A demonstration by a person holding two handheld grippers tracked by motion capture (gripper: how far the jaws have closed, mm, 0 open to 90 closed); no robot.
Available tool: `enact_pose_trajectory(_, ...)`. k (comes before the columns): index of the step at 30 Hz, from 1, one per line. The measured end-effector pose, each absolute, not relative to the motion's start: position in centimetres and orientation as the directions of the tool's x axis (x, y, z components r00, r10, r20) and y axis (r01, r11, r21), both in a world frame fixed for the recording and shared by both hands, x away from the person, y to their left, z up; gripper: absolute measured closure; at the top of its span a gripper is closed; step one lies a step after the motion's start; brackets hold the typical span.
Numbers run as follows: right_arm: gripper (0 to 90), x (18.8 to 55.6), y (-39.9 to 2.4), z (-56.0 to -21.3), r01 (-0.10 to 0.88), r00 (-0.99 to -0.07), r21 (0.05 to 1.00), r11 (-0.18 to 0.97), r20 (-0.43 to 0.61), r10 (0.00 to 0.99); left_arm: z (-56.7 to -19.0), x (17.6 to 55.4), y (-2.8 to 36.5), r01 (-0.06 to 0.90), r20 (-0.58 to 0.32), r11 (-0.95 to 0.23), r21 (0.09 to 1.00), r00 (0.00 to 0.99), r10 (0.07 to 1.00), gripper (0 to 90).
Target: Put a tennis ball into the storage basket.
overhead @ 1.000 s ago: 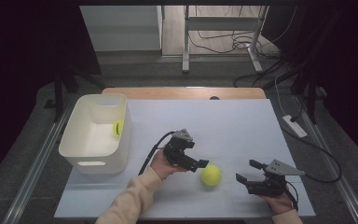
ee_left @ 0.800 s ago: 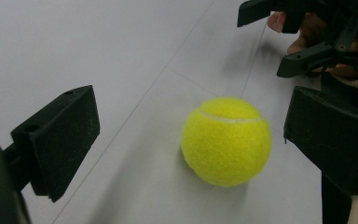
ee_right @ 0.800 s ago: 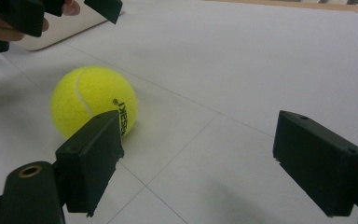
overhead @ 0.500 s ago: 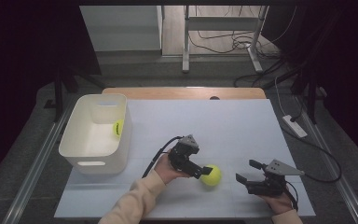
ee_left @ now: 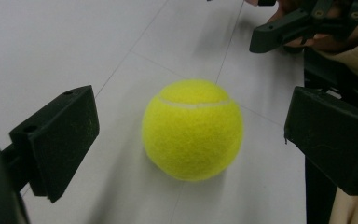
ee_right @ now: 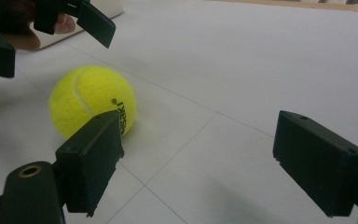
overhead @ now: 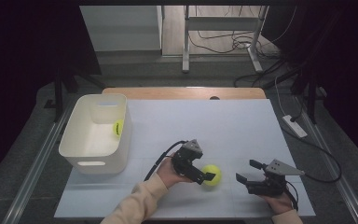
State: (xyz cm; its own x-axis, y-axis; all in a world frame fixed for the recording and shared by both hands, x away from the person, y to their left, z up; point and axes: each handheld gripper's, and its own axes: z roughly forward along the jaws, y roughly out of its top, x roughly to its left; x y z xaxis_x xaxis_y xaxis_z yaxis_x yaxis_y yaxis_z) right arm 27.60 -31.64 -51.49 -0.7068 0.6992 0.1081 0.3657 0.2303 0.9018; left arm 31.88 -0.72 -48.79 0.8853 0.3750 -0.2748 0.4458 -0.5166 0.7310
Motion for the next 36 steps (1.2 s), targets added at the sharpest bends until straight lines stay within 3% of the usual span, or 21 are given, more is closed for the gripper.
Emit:
enact_pose_trajectory(31, 15.4, 27.6, -31.7, -51.5, 0.368, -0.703, 0.902, 0.227, 0.110, 0.703, -51.7, 31.7, -3.6, 0.432, -0.221, -0.622, 0.653, 0.894, 0.390, 4.9)
enact_pose_trajectory(34, 15.4, 27.6, -31.7, -51.5, 0.368, -0.704, 0.901, 0.230, 0.109, 0.702, -51.8, 31.7, -3.7, 0.433, -0.216, -0.626, 0.649, 0.893, 0.394, 9.6)
enact_pose_trajectory(36, 15.3, 27.6, -31.7, -51.5, 0.367, -0.706, 0.901, 0.230, 0.109, 0.700, -51.8, 31.8, -3.7, 0.440, -0.240, -0.616, 0.653, 0.892, 0.383, 19.2)
